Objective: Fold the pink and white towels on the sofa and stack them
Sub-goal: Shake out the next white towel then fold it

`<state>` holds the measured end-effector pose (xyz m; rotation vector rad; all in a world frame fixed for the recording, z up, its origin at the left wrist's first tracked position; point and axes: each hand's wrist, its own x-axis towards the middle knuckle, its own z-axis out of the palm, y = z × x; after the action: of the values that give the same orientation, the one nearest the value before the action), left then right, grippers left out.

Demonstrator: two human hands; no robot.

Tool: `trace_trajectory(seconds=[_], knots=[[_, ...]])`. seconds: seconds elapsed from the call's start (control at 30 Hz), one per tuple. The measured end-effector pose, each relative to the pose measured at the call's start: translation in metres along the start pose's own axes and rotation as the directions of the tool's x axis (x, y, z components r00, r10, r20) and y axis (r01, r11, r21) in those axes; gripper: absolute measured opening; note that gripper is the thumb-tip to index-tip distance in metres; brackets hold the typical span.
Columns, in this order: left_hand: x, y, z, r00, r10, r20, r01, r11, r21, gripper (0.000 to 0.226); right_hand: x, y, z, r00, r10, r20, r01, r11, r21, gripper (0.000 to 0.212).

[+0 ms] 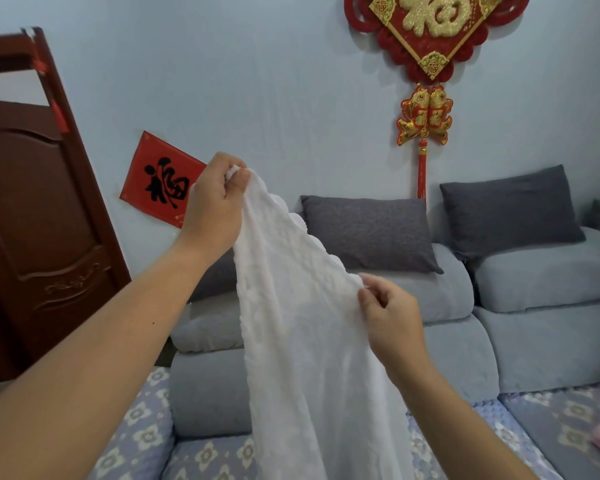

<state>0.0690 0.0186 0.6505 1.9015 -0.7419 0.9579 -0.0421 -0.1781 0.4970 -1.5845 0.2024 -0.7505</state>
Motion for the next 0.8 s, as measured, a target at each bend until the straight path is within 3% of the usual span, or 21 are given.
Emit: trace_trajectory(seconds=[0.13, 0.23, 0.3, 0.33, 0.37, 0.43, 0.47, 0.53, 0.6, 0.63, 0.67, 0.7, 0.73, 0.77, 0.8], knots=[[-0.003, -0.016, -0.011, 0.978, -0.209, 0.015, 0.209, 0.967, -0.148, 0.019, 0.012, -0.015, 0.007, 0.993, 0.104, 0.063, -0.104, 0.995, -0.004, 0.021], [0.004, -0.041, -0.023, 0.882, -0.434, 0.183, 0.470, 0.793, -0.388, 0.024, 0.025, -0.030, 0.009, 0.980, 0.078, 0.181, -0.086, 0.995, 0.041, 0.029], [0.004, -0.057, -0.028, 0.826, -0.494, 0.271, 0.563, 0.724, -0.399, 0.023, 0.035, -0.036, 0.012, 0.951, 0.048, 0.306, -0.003, 0.989, -0.145, 0.030], [0.001, -0.063, -0.027, 0.815, -0.499, 0.295, 0.579, 0.728, -0.367, 0.019, 0.043, -0.035, 0.015, 0.965, -0.006, 0.263, 0.099, 0.935, -0.341, 0.028], [-0.004, -0.067, -0.023, 0.814, -0.496, 0.302, 0.578, 0.748, -0.326, 0.016, 0.054, -0.033, 0.019, 0.985, -0.119, 0.128, 0.169, 0.843, -0.511, 0.026], [-0.010, -0.074, -0.012, 0.836, -0.475, 0.273, 0.539, 0.803, -0.253, 0.015, 0.068, -0.041, 0.028, 0.913, -0.391, -0.114, 0.247, 0.754, -0.609, 0.024], [-0.008, -0.078, -0.009, 0.859, -0.454, 0.236, 0.503, 0.833, -0.229, 0.016, 0.074, -0.051, 0.034, 0.843, -0.523, -0.128, 0.346, 0.708, -0.616, 0.023], [0.010, -0.086, -0.014, 0.913, -0.386, 0.130, 0.404, 0.901, -0.157, 0.019, 0.090, -0.079, 0.042, 0.717, -0.696, -0.021, 0.495, 0.531, -0.688, 0.021], [0.041, -0.094, -0.029, 0.962, -0.272, 0.032, 0.273, 0.960, -0.057, 0.022, 0.113, -0.113, 0.053, 0.621, -0.783, 0.037, 0.538, 0.392, -0.747, 0.021], [0.058, -0.097, -0.037, 0.974, -0.225, -0.005, 0.225, 0.974, -0.034, 0.022, 0.121, -0.130, 0.063, 0.607, -0.794, 0.031, 0.536, 0.380, -0.754, 0.021], [0.075, -0.101, -0.044, 0.977, -0.211, -0.041, 0.209, 0.977, -0.044, 0.022, 0.126, -0.144, 0.075, 0.648, -0.760, 0.043, 0.540, 0.420, -0.729, 0.019], [0.089, -0.107, -0.050, 0.970, -0.233, -0.075, 0.227, 0.970, -0.085, 0.023, 0.130, -0.156, 0.089, 0.738, -0.665, 0.115, 0.545, 0.487, -0.683, 0.017], [0.099, -0.116, -0.054, 0.951, -0.293, -0.099, 0.276, 0.949, -0.154, 0.024, 0.130, -0.165, 0.102, 0.834, -0.479, 0.275, 0.530, 0.552, -0.644, 0.017], [0.106, -0.125, -0.060, 0.925, -0.363, -0.112, 0.329, 0.914, -0.239, 0.023, 0.127, -0.171, 0.113, 0.861, -0.239, 0.448, 0.495, 0.592, -0.636, 0.019], [0.107, -0.137, -0.067, 0.901, -0.421, -0.105, 0.371, 0.874, -0.315, 0.018, 0.125, -0.173, 0.122, 0.828, -0.066, 0.556, 0.462, 0.642, -0.612, 0.022]])
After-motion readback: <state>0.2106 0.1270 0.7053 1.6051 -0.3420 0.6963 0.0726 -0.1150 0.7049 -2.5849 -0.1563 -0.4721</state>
